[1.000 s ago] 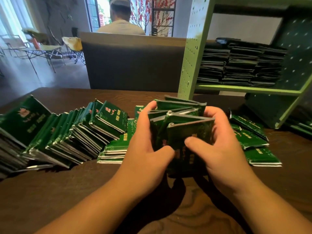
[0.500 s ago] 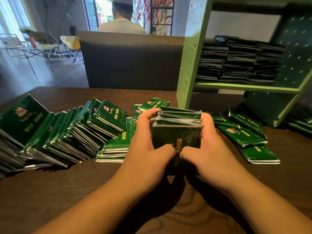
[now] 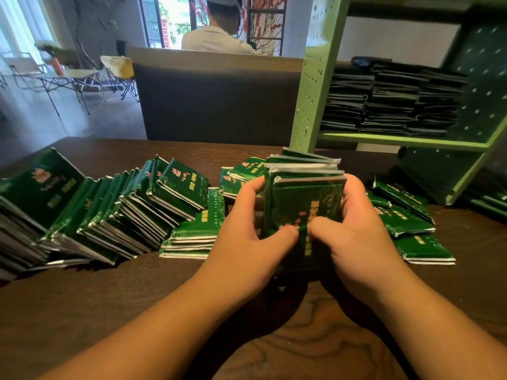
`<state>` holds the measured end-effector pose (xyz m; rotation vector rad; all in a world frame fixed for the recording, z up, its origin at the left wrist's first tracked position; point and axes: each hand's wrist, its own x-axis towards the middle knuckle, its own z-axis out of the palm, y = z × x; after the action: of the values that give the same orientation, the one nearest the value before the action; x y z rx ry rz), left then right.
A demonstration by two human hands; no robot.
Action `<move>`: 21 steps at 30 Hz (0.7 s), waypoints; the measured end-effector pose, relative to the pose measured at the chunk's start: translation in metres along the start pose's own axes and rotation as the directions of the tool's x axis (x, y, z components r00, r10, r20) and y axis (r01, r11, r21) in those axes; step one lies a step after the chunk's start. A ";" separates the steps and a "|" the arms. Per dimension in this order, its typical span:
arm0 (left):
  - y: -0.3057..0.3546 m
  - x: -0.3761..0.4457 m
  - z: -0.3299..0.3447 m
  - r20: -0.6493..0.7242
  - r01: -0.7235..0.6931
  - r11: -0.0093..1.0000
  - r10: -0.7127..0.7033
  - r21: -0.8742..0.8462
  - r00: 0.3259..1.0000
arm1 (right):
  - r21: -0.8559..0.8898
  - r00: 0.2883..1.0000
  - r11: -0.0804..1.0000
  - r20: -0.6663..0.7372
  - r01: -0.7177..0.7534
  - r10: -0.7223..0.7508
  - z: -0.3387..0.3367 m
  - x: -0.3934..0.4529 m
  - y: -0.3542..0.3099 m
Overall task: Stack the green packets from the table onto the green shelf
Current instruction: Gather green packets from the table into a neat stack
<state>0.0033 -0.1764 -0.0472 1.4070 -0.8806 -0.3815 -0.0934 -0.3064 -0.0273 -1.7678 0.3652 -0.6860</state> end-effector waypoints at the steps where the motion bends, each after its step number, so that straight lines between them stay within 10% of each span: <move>1: 0.000 0.000 -0.001 0.003 -0.004 1.000 0.004 0.014 1.000 | 0.035 1.000 0.999 -0.013 0.005 -0.005 0.000 0.001 0.000; 14: 0.046 0.005 0.012 -0.055 0.043 0.997 -0.040 0.062 0.998 | 0.265 0.985 0.964 -0.156 -0.028 0.071 -0.004 -0.008 -0.027; 21: 0.102 0.033 0.048 0.003 0.194 0.975 -0.195 -0.107 0.981 | 0.070 0.960 0.991 -0.265 0.118 -0.096 -0.044 -0.021 -0.069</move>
<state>-0.0368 -0.2157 0.0561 1.3982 -0.7078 -0.5637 -0.1437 -0.3069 0.0408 -1.6278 0.4138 -1.0030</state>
